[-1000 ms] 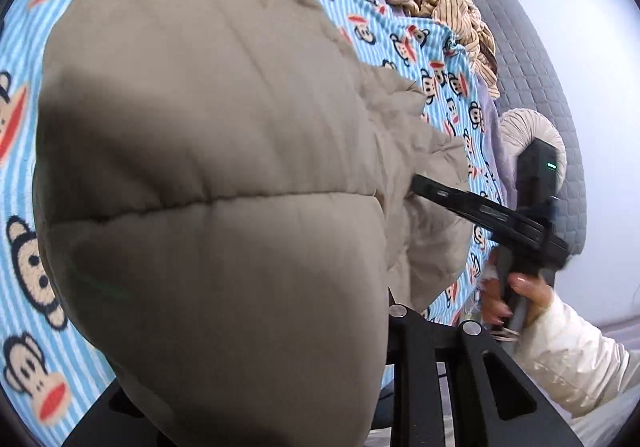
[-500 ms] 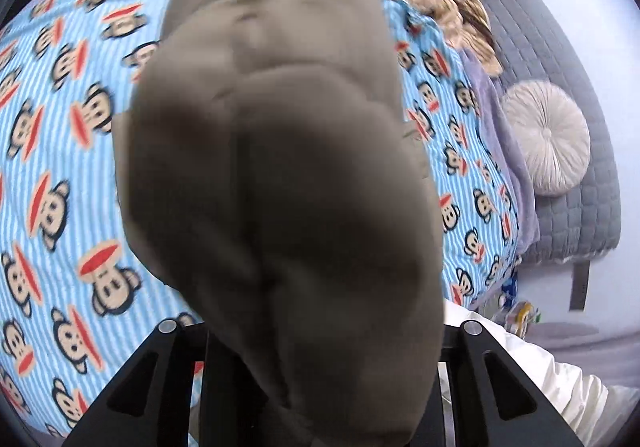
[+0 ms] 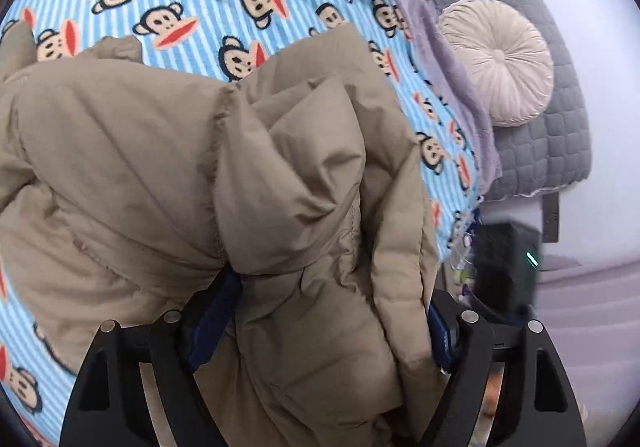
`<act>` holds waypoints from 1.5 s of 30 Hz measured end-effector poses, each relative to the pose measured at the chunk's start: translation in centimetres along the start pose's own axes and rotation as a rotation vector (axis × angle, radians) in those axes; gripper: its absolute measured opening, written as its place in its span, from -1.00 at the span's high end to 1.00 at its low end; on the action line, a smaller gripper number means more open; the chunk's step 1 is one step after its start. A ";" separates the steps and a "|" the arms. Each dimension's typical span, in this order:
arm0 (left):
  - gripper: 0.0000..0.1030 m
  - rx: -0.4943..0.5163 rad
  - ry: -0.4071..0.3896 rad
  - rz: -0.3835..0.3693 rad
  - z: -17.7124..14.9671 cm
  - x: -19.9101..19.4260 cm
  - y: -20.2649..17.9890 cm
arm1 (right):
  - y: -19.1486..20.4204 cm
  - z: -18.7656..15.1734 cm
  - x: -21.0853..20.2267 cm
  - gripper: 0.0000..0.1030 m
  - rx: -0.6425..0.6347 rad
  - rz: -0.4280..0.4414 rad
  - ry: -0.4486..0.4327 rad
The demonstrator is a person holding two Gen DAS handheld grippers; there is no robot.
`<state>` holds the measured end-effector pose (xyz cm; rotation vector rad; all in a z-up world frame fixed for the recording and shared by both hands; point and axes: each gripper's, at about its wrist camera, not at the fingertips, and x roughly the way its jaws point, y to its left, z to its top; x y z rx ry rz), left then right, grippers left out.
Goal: Fold large clothes
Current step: 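Fold the lifted jacket end over the bundle with both tools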
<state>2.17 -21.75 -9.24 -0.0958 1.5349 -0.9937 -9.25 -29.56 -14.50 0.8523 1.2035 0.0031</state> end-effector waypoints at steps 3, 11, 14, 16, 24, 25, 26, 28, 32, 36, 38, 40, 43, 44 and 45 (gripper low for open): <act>-0.58 0.006 0.004 0.033 0.8 2.3 0.3 | -1.6 -2.0 -2.0 0.16 0.034 -0.023 -0.015; -0.58 0.080 0.011 0.142 3.2 4.9 -0.7 | -1.0 -7.0 -6.6 -0.60 0.045 0.197 -0.076; -0.58 0.125 -0.032 0.183 3.2 3.5 -2.0 | 1.1 -6.4 -5.8 -0.60 -0.037 0.215 -0.052; -0.58 0.177 -0.099 0.214 2.8 1.5 -2.6 | 2.6 -5.6 -4.4 -0.60 -0.072 0.114 -0.064; -0.58 0.104 -0.349 0.510 3.6 -4.8 3.9 | 0.0 -2.9 -3.8 0.64 0.014 -0.118 -0.146; -0.58 0.072 -0.344 0.525 4.2 -4.4 5.1 | -0.6 -3.1 -3.8 0.64 0.025 -0.127 -0.142; -0.58 0.057 -0.338 0.531 4.7 -3.8 6.0 | -1.1 -3.5 -3.8 0.64 0.033 -0.134 -0.140; -0.58 0.078 -0.327 0.547 5.4 -2.0 6.0 | -2.4 -4.1 -4.2 0.63 0.053 -0.139 -0.138; -0.58 0.191 -0.317 0.620 6.6 2.4 3.4 | -4.1 -3.9 -3.7 0.63 0.091 -0.164 -0.140; -0.58 0.239 -0.302 0.633 7.6 5.6 1.5 | -7.2 -4.1 -3.2 0.63 0.126 -0.204 -0.131; -0.59 0.250 -0.293 0.654 8.0 6.5 1.1 | -8.2 -4.2 -2.8 0.63 0.148 -0.211 -0.117; -0.59 0.250 -0.286 0.663 8.0 6.7 1.1 | -8.8 -4.0 -2.6 0.63 0.172 -0.209 -0.093; -0.59 0.242 -0.284 0.664 8.0 6.7 1.5 | -8.9 -3.3 -3.3 0.63 0.164 -0.210 -0.047; -0.59 0.238 -0.283 0.664 8.1 6.6 1.6 | -8.6 -3.2 -4.2 0.61 0.145 -0.210 -0.047; -0.59 0.234 -0.283 0.665 8.1 6.7 1.7 | -8.5 -2.8 -5.0 0.58 0.125 -0.208 -0.054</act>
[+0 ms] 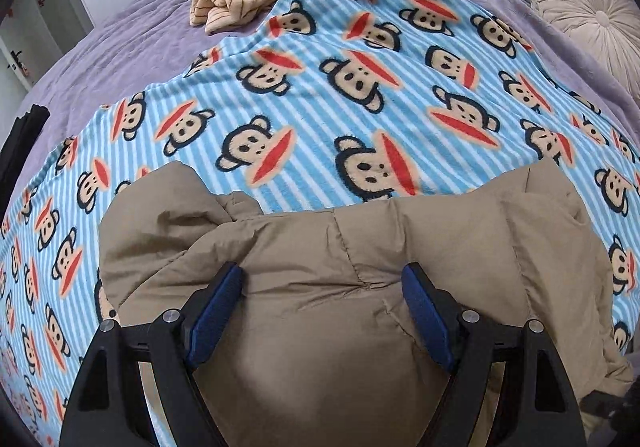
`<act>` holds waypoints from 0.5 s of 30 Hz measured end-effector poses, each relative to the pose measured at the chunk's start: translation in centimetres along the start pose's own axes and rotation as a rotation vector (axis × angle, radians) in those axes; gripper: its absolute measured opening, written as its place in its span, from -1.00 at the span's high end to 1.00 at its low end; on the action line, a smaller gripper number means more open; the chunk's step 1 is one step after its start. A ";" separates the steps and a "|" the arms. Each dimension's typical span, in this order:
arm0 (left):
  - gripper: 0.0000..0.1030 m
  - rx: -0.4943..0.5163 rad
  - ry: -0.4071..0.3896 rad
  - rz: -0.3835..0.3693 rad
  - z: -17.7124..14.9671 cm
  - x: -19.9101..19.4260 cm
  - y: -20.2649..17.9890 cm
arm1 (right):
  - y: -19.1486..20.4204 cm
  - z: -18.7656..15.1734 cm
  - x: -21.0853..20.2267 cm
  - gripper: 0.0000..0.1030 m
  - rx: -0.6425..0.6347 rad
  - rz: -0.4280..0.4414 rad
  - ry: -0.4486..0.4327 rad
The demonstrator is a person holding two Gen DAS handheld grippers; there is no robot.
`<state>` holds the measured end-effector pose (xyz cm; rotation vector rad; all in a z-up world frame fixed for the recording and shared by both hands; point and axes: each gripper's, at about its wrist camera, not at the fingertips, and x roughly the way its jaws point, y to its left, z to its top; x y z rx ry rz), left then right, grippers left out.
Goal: Fold large clothes
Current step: 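Fold the lifted jacket end over the bundle with both tools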
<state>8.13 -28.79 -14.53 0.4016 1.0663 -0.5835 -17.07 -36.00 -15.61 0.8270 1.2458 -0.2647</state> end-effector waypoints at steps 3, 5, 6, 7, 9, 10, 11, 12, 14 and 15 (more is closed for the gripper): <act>-0.63 0.001 0.000 0.013 0.0 0.0 -0.1 | 0.2 0.6 -3.3 0.55 -0.065 0.002 -0.065; -0.63 0.005 -0.001 0.023 -0.1 0.0 -0.3 | 0.5 1.1 -5.3 0.55 -0.109 -0.011 -0.122; -0.63 0.006 0.000 0.027 -0.1 0.0 -0.3 | 0.7 1.3 -6.1 0.55 -0.135 -0.013 -0.145; -0.63 0.005 0.002 0.033 -0.1 0.0 -0.4 | 1.1 1.7 -6.4 0.55 -0.158 -0.008 -0.156; -0.63 -0.002 0.010 0.044 0.0 -0.3 -0.3 | 2.0 2.4 -6.5 0.55 -0.213 0.010 -0.145; -0.63 -0.006 0.014 0.051 0.0 -0.5 -0.2 | 2.5 2.9 -6.0 0.55 -0.237 0.017 -0.131; -0.63 -0.016 0.021 0.061 0.0 -0.9 -0.1 | 3.0 3.3 -5.4 0.55 -0.261 0.022 -0.107; -0.63 -0.028 0.026 0.066 0.0 -1.4 0.1 | 3.5 3.8 -4.5 0.55 -0.283 0.023 -0.076; -0.63 -0.057 0.032 0.059 -0.5 -2.9 0.9 | 4.4 4.2 -2.7 0.55 -0.321 0.004 -0.014; -0.63 -0.077 0.033 0.055 -1.0 -3.9 1.5 | 4.5 4.2 -1.7 0.55 -0.337 -0.004 0.017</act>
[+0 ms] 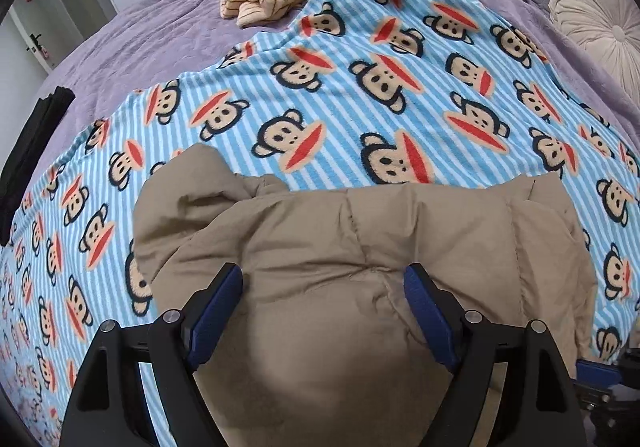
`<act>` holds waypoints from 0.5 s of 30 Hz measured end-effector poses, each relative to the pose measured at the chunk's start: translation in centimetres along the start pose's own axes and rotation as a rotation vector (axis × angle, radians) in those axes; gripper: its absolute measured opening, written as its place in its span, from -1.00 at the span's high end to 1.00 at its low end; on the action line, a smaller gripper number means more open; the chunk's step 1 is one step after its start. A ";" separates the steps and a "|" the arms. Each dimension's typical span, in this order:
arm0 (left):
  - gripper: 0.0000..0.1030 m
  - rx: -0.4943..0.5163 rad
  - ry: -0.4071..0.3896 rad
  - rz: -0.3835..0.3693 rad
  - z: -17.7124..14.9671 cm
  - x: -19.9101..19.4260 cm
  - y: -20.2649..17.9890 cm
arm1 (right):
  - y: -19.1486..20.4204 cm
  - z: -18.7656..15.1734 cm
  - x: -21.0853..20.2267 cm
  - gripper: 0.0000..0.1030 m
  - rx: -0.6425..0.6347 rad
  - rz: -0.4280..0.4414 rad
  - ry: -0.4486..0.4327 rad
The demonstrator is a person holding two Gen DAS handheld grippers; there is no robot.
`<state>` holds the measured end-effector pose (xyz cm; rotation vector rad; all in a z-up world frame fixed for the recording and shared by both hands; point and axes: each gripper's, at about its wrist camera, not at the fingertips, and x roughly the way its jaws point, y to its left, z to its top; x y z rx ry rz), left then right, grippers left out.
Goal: Fold large clothes
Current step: 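Fold the lifted jacket end over the bundle with both tools, then open both tools and lift them off the folded jacket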
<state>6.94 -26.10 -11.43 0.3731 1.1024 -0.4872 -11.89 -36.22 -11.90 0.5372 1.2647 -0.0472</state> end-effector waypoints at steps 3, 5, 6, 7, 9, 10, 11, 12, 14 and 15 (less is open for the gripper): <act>-0.63 -0.073 0.017 -0.040 -2.5 -2.6 1.8 | -0.5 -0.4 1.8 0.55 -0.012 0.021 0.052; -0.63 -0.126 0.045 -0.091 -4.8 -3.9 2.5 | -1.0 -0.3 2.3 0.52 -0.007 0.039 0.073; -0.63 -0.149 0.063 -0.115 -6.0 -4.3 2.7 | -1.3 -0.4 2.5 0.51 -0.007 0.049 0.087; -0.63 -0.171 0.086 -0.135 -7.4 -4.7 2.7 | -1.6 0.1 3.0 0.48 -0.009 0.053 0.099; -0.63 -0.193 0.130 -0.139 -10.1 -4.6 2.1 | -1.9 -0.2 3.8 0.47 -0.018 0.056 0.135; -0.63 -0.201 0.144 -0.132 -11.2 -4.4 1.8 | -2.0 -0.6 4.0 0.47 -0.022 0.057 0.149; -0.64 -0.219 0.157 -0.128 -12.5 -4.1 1.5 | -2.3 -1.1 4.3 0.47 -0.025 0.061 0.162; -0.68 -0.235 0.165 -0.125 -13.3 -3.8 1.3 | -2.5 -1.3 4.7 0.47 -0.025 0.069 0.175; -0.79 -0.274 0.185 -0.125 -14.6 -3.2 1.1 | -2.7 -2.1 5.2 0.47 -0.023 0.076 0.199; -0.79 -0.293 0.192 -0.129 -14.9 -3.1 1.1 | -2.8 -2.2 5.6 0.47 -0.024 0.077 0.210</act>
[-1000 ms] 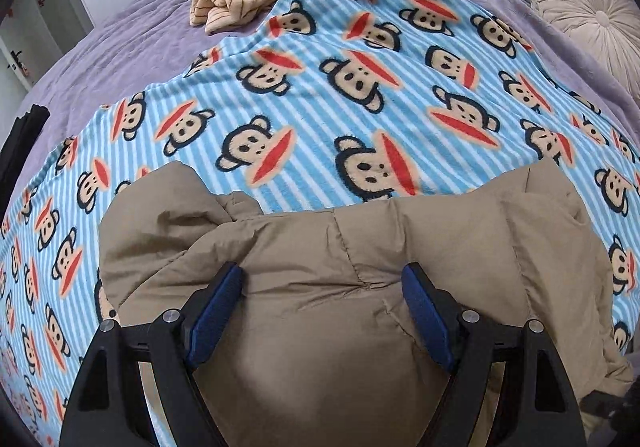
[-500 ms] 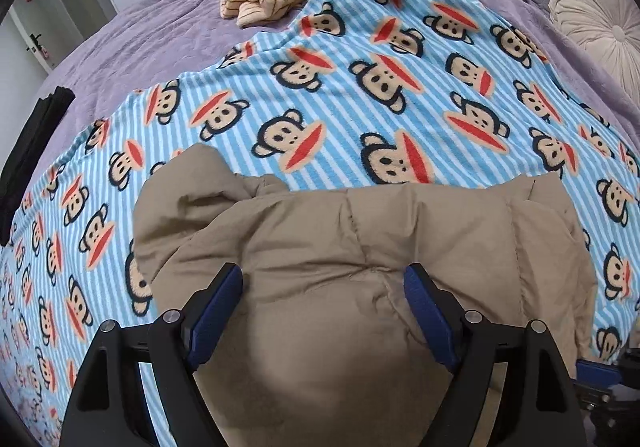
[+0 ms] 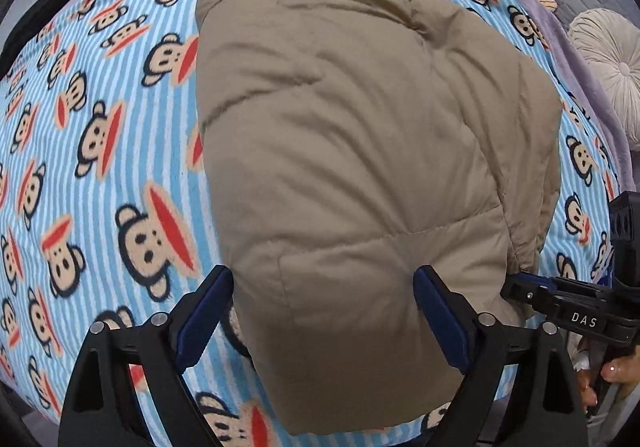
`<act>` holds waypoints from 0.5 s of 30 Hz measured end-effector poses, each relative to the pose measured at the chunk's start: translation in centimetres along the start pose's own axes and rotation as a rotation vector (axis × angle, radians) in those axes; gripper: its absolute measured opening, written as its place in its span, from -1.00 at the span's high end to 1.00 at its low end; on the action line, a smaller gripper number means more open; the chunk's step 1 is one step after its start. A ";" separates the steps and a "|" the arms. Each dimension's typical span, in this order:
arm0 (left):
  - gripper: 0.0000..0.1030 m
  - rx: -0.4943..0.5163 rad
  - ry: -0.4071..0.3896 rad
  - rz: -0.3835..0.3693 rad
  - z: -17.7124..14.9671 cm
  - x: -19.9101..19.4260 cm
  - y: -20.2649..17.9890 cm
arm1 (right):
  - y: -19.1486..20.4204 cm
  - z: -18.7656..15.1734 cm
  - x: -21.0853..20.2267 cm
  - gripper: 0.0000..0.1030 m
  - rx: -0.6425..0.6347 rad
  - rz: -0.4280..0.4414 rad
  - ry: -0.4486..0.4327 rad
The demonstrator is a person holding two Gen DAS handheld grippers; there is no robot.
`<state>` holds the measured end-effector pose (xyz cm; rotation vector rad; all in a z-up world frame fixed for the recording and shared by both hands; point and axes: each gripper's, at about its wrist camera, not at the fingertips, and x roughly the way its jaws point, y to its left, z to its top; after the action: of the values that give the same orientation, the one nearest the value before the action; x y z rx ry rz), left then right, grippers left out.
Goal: Fold large clothes
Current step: 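Open both tools and lift them off the folded jacket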
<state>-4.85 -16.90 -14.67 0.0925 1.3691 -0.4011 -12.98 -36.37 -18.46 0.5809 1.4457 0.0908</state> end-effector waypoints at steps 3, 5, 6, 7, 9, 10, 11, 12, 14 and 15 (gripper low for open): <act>-0.79 -0.007 -0.003 0.006 -0.5 -0.2 -0.3 | 0.0 -0.2 0.6 0.47 -0.006 -0.008 0.015; -0.79 0.009 -0.012 0.012 -0.5 -0.5 -0.4 | 0.0 -0.2 0.4 0.47 0.002 -0.008 0.011; -0.79 0.015 -0.015 0.014 -0.5 -0.7 -0.4 | 0.1 -0.1 0.4 0.47 0.007 -0.009 0.008; -0.79 0.018 -0.018 0.013 -0.5 -0.9 -0.4 | 0.2 0.1 0.4 0.47 0.013 -0.011 0.003; -0.79 0.019 -0.021 0.007 -0.6 -1.2 -0.3 | 0.5 -0.2 -0.2 0.47 0.029 -0.018 -0.012; -0.79 0.017 -0.020 0.004 -0.5 -1.4 -0.1 | 0.6 -0.6 -0.6 0.46 0.036 -0.024 -0.023; -0.79 0.010 -0.020 0.004 -0.7 -1.6 0.0 | 0.8 -1.4 -1.1 0.42 0.042 -0.030 -0.033; -0.79 0.003 -0.020 0.002 -0.8 -1.8 0.0 | 0.9 -1.6 -1.5 0.38 0.048 -0.033 -0.045; -0.79 -0.004 -0.024 0.000 -1.2 -2.5 0.2 | 1.0 -2.3 -2.1 0.23 0.051 -0.037 -0.066; -0.79 0.000 -0.025 0.001 -1.4 -2.8 0.2 | 1.0 -2.5 -2.3 0.22 0.051 -0.047 -0.073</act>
<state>-6.47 -15.64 -12.35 0.0879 1.3441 -0.3999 -15.43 -35.58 -15.96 0.5856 1.3929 -0.0041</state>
